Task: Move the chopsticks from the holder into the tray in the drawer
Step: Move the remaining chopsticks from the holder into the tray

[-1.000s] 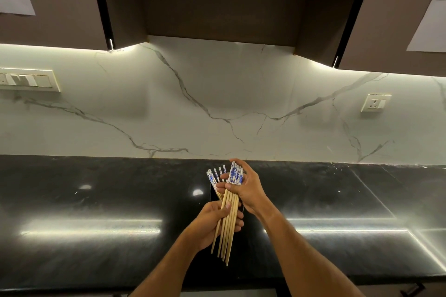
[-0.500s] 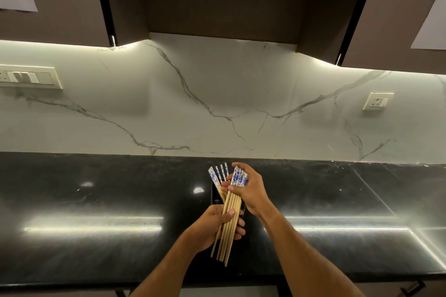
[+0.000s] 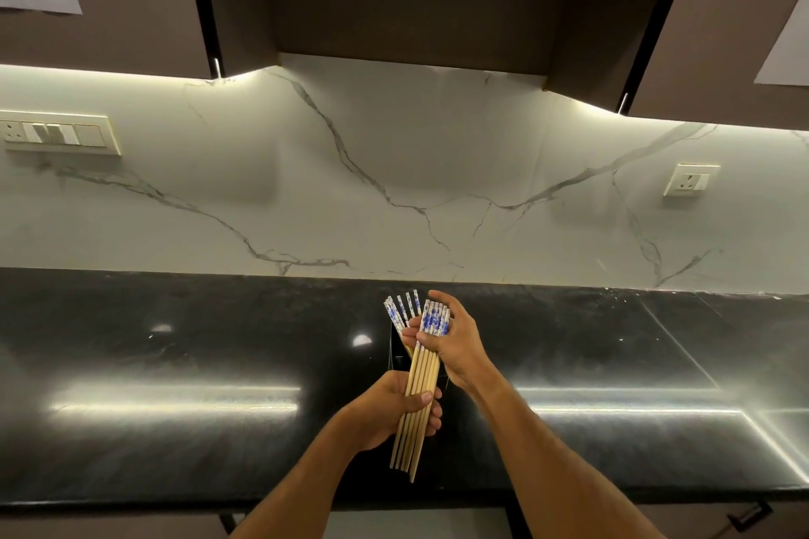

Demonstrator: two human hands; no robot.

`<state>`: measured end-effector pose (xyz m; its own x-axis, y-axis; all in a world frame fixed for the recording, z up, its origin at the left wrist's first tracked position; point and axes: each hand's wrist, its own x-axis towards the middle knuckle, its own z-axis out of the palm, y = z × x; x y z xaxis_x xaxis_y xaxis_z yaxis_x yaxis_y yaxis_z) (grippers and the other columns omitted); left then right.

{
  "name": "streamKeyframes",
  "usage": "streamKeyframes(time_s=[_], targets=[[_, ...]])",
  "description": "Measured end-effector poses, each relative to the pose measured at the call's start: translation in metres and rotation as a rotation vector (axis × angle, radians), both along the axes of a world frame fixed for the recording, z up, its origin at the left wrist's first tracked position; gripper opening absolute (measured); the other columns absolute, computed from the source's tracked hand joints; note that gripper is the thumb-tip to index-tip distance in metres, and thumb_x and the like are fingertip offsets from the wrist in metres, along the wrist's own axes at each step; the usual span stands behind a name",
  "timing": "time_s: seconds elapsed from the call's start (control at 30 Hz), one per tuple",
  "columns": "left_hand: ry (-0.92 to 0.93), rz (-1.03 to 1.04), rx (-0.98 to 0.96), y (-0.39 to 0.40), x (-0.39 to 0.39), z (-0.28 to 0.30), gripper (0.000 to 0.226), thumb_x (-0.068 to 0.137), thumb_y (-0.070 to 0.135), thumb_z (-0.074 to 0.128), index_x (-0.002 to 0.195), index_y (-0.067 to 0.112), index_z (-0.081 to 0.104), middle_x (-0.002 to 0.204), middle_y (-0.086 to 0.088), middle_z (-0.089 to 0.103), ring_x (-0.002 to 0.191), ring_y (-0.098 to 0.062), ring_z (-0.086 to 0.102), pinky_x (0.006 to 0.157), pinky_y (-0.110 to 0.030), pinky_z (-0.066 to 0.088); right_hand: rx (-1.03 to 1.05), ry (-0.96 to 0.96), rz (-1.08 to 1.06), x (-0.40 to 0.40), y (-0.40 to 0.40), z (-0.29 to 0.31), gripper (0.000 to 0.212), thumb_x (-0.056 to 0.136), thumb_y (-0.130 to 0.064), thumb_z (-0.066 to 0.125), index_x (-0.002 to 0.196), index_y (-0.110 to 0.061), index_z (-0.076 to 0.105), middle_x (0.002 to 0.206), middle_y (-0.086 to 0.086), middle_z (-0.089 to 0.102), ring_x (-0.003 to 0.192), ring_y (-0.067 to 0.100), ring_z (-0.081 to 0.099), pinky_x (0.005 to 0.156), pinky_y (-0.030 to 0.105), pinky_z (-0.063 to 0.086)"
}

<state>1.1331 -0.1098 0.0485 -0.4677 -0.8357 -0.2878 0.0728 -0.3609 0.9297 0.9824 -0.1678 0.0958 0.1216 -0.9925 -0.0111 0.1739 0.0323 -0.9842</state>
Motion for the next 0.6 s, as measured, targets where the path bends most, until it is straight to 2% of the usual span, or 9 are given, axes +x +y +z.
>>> streamKeyframes(time_s=[0.23,0.37,0.47,0.6], targets=[[-0.154,0.011,-0.074,0.009,0.009,-0.002,0.02,0.098,0.012,0.059,0.114,0.003,0.067,0.097,-0.012,0.077,0.098,-0.03,0.075,0.083,-0.036,0.061,0.245,-0.095,0.054,0.001,0.012,-0.001,0.037,0.095,0.011,0.056,0.127,-0.007,0.056,0.108,0.018,0.076,0.102,0.032,0.074,0.095,0.053,0.057],[-0.214,0.017,-0.111,0.019,0.015,-0.008,0.018,0.099,0.011,0.059,0.112,0.004,0.068,0.097,-0.013,0.077,0.096,-0.029,0.076,0.083,-0.036,0.062,0.363,-0.093,0.062,-0.004,0.03,-0.008,0.028,0.097,0.005,0.055,0.123,-0.002,0.061,0.108,0.016,0.077,0.102,0.029,0.075,0.085,0.046,0.061],[-0.241,-0.003,-0.114,0.027,0.015,-0.011,0.017,0.099,0.01,0.058,0.112,0.004,0.068,0.099,-0.014,0.076,0.095,-0.028,0.076,0.085,-0.038,0.062,0.359,-0.081,0.025,-0.003,0.044,-0.014,0.028,0.098,0.003,0.055,0.125,-0.001,0.06,0.106,0.016,0.077,0.1,0.028,0.075,0.076,0.04,0.062],[-0.243,-0.072,-0.101,0.043,0.015,-0.013,0.017,0.098,0.01,0.058,0.112,0.003,0.067,0.099,-0.014,0.077,0.097,-0.03,0.076,0.086,-0.04,0.061,0.355,-0.078,-0.031,-0.003,0.061,-0.022,0.027,0.097,0.003,0.058,0.123,-0.001,0.061,0.103,0.017,0.078,0.098,0.028,0.076,0.074,0.039,0.063]])
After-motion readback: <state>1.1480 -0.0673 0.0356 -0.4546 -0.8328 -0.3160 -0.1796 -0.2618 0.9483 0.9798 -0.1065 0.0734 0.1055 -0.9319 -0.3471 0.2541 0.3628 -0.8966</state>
